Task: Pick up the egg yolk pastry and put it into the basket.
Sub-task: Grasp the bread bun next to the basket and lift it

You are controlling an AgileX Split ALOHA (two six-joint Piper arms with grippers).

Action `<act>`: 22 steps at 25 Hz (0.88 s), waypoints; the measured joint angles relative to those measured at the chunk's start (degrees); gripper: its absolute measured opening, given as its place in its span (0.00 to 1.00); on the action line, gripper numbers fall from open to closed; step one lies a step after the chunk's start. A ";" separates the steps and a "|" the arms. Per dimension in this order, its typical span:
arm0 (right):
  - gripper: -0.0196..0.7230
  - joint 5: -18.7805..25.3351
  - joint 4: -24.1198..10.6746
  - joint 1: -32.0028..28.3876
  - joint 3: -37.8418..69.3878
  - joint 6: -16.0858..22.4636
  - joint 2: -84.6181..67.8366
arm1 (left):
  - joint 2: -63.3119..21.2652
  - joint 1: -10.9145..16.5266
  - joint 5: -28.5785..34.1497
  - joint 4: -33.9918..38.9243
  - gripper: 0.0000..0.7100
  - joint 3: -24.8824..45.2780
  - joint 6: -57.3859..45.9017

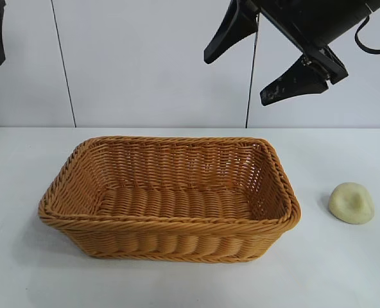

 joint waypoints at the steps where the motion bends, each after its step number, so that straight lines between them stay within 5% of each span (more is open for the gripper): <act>1: 0.96 0.00 0.00 0.00 0.00 0.00 0.00 | -2.35 0.00 0.00 0.00 0.98 2.55 0.46; 10: 0.96 0.00 0.00 0.00 0.00 0.00 0.00 | -22.36 0.00 0.30 0.47 0.98 28.91 1.33; 22: 0.96 0.05 0.00 0.00 0.00 0.00 0.00 | -48.29 0.00 -5.40 1.24 0.98 49.36 1.46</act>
